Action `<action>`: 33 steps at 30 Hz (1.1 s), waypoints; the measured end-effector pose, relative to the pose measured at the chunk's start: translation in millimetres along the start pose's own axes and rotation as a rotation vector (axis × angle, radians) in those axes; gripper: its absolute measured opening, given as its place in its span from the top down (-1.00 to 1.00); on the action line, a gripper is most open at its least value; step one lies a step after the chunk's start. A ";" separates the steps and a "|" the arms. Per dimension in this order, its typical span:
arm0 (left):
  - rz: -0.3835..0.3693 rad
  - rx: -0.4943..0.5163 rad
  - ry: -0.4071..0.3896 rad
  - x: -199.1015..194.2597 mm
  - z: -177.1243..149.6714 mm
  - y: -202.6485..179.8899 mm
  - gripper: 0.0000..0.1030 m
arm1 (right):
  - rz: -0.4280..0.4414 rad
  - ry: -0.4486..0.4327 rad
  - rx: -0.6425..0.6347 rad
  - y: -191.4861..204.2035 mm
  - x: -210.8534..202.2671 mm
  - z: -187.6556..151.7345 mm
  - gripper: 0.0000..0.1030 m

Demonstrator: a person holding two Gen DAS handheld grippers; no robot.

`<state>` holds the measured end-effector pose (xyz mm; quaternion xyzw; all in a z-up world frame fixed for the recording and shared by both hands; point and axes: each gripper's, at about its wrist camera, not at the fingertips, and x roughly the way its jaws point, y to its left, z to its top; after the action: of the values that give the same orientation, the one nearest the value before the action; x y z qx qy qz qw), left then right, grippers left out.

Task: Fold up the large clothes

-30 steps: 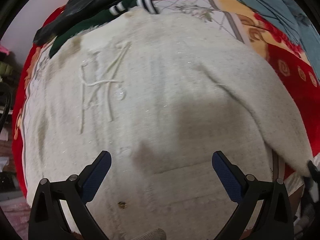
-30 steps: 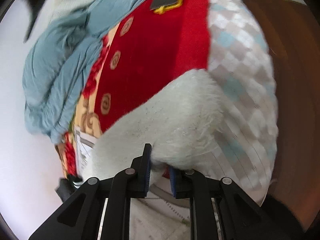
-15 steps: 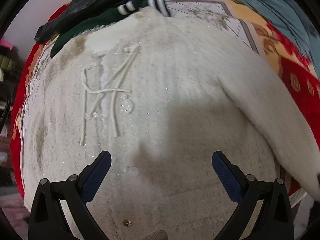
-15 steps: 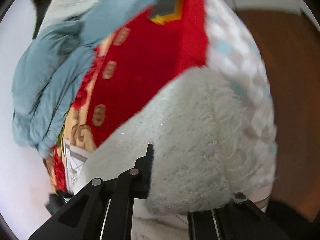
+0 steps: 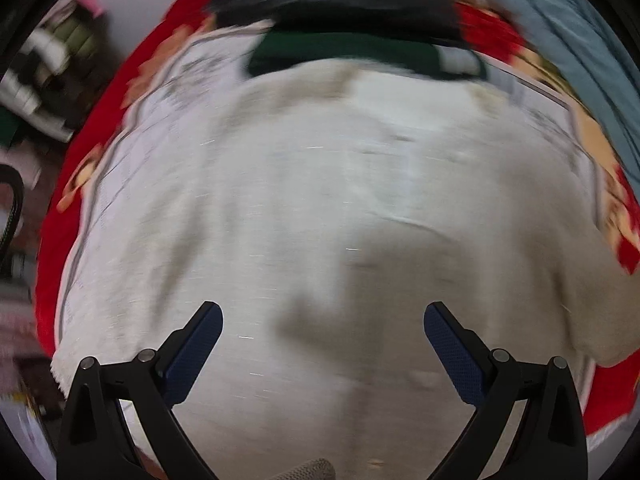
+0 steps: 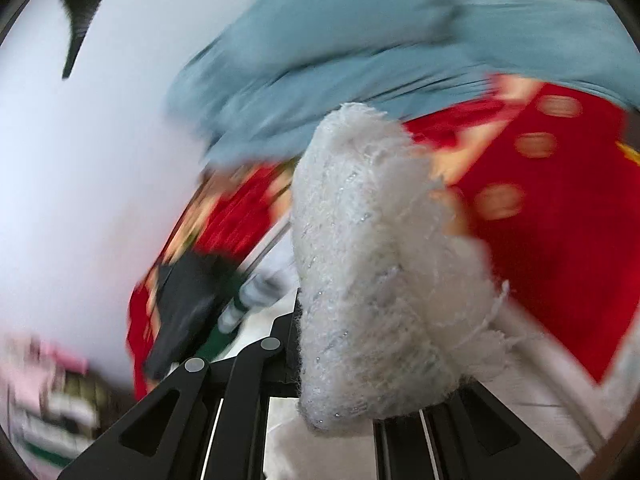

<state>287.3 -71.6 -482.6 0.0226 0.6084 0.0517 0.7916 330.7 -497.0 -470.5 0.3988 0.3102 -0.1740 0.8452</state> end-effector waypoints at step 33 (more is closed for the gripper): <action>-0.142 -1.293 0.188 124.0 -207.8 407.1 -0.33 | 0.064 0.821 -0.493 152.4 172.4 -249.5 -0.41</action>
<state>96.1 340.9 -615.3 -0.5026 0.5214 0.3561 0.5905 445.8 -215.2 -620.6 0.2315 0.6380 0.1031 0.7271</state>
